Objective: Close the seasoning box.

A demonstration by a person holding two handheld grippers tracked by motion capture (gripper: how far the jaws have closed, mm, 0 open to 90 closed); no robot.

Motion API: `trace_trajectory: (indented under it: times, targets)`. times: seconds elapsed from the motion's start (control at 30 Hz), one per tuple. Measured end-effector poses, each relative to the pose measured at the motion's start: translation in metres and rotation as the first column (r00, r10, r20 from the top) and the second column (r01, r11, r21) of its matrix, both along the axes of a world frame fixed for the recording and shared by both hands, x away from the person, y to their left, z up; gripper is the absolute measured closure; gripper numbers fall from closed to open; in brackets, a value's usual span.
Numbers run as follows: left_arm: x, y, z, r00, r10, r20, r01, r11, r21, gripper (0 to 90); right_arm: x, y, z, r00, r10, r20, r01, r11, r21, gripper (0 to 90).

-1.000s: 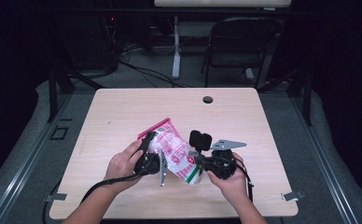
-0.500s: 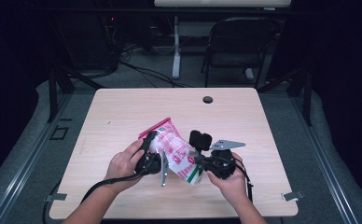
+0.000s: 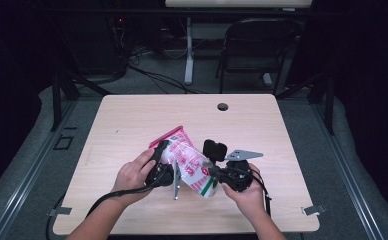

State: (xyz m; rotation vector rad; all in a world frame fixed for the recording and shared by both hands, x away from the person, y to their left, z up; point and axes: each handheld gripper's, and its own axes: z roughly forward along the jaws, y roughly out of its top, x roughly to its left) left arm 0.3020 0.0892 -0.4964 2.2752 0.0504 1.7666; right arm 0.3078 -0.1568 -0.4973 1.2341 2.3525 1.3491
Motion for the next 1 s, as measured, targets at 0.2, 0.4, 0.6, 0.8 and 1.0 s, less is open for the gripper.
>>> trace_trajectory:
  times: [0.2,0.4,0.6,0.8,1.0]
  targets:
    - [0.0001,-0.0002,0.0001,1.0,-0.006,0.001,0.006,0.9998,0.018,61.3,0.0001,-0.0002,-0.0004,1.0,-0.004,0.003,0.004,1.0,0.004,90.0]
    - [-0.0007,-0.0009,0.0022,0.9998,-0.013,0.014,0.012,0.9995,0.028,61.5,-0.0001,-0.0002,-0.0004,1.0,-0.004,0.003,0.004,1.0,0.003,90.0]
    - [-0.0012,-0.0009,0.0047,0.9998,-0.013,0.017,0.013,0.9993,0.034,61.8,-0.0008,-0.0001,0.0007,1.0,-0.006,0.007,0.006,1.0,0.006,90.0]
    - [-0.0009,0.0001,0.0065,0.9999,-0.011,0.012,0.011,0.9993,0.035,62.3,-0.0032,-0.0011,0.007,0.9997,-0.006,0.022,0.006,0.9999,0.015,90.0]
    - [-0.0019,-0.0014,0.0087,0.9998,-0.01,0.017,0.009,0.9989,0.045,62.4,-0.0037,-0.0015,0.0086,0.9998,-0.006,0.021,0.006,1.0,0.005,90.0]
